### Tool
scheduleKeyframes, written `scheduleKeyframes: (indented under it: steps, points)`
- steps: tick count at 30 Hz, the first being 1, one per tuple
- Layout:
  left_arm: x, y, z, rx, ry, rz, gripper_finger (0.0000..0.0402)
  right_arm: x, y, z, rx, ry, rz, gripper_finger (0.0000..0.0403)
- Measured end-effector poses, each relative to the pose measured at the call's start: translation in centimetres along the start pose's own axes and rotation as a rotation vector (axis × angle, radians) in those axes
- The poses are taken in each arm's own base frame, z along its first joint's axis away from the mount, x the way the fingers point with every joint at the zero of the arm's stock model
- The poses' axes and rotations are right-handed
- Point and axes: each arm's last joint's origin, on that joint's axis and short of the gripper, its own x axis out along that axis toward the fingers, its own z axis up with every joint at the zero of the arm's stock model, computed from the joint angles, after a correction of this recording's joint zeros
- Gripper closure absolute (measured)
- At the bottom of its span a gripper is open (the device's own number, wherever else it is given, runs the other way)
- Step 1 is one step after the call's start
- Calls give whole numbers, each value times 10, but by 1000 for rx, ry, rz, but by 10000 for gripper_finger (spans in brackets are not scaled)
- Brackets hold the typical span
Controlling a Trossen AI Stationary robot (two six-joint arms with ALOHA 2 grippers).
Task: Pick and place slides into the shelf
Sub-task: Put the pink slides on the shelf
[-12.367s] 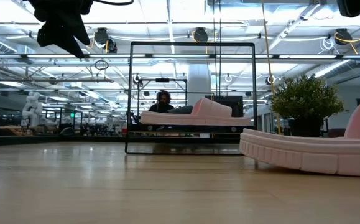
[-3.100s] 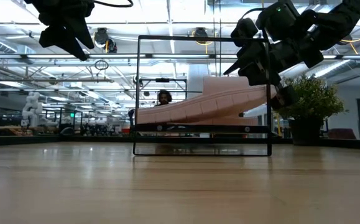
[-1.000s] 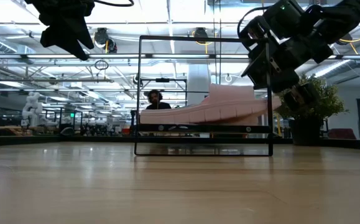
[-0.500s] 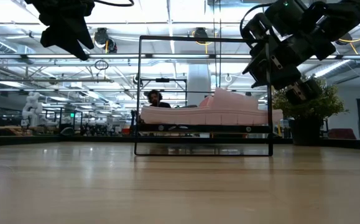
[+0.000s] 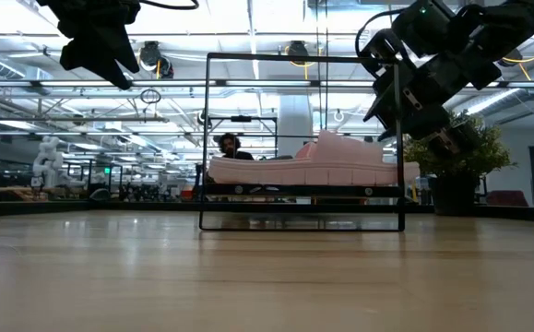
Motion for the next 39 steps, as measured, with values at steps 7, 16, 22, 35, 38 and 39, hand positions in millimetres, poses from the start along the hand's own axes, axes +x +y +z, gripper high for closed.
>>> scheduleKeyframes:
  steps: [7,16,22,35,38,39]
  points:
    - [0,0,0,0,0,0,192,1,-2,1,-11,-23,-16,293]
    - [0,0,0,-1,0,0,192,1,-1,2,-23,-52,-10,294]
    - [0,0,0,-1,0,0,192,1,-1,2,-26,-54,-10,293]
    - [0,0,0,-1,-1,1,192,1,-4,2,-13,-43,-37,294]
    - [0,0,0,-1,0,1,192,0,-8,1,-6,-41,-81,294]
    - [0,0,0,-1,-1,1,192,0,-9,1,-8,-43,-88,294]
